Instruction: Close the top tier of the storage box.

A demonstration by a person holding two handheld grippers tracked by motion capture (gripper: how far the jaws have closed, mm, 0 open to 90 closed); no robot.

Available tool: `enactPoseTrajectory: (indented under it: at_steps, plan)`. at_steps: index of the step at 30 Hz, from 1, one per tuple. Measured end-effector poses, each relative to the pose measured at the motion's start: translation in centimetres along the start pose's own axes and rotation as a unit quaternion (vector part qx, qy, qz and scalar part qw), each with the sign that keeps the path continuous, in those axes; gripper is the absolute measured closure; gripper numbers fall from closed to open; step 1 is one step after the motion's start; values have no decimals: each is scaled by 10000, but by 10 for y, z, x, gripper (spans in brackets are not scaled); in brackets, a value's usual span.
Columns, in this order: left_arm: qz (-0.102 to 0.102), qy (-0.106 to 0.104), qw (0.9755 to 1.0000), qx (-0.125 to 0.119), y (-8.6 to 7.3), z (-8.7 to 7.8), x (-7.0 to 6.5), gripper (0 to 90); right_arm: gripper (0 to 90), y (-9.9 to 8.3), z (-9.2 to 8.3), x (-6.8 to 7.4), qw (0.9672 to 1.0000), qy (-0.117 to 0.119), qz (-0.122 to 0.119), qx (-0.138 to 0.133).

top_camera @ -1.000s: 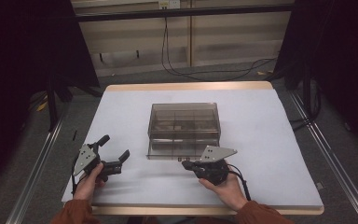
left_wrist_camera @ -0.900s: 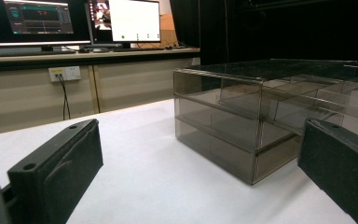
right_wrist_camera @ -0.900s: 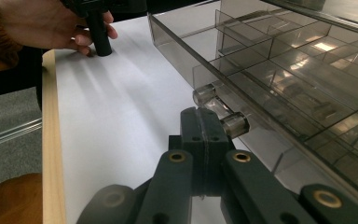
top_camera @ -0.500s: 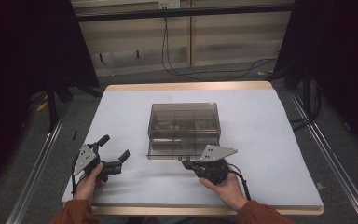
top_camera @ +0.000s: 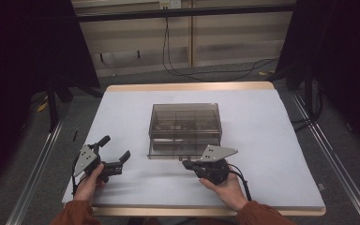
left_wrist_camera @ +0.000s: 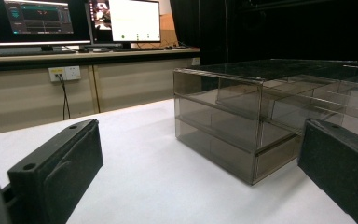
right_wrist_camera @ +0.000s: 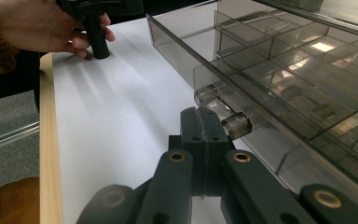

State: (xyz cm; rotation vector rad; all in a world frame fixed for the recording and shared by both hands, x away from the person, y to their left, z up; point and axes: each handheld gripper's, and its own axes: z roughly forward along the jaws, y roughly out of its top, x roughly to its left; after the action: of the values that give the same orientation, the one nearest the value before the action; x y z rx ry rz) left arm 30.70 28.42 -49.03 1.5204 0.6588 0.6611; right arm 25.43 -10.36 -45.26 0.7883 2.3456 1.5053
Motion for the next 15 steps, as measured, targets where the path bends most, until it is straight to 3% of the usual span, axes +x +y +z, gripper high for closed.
enactPoseTrajectory:
  at_steps: [15]
  plan:
    - [1, -2, 10000, 3, 0, 0, 0, 0, 900, 2, -1, -2, 9999, -102, 84, -66]
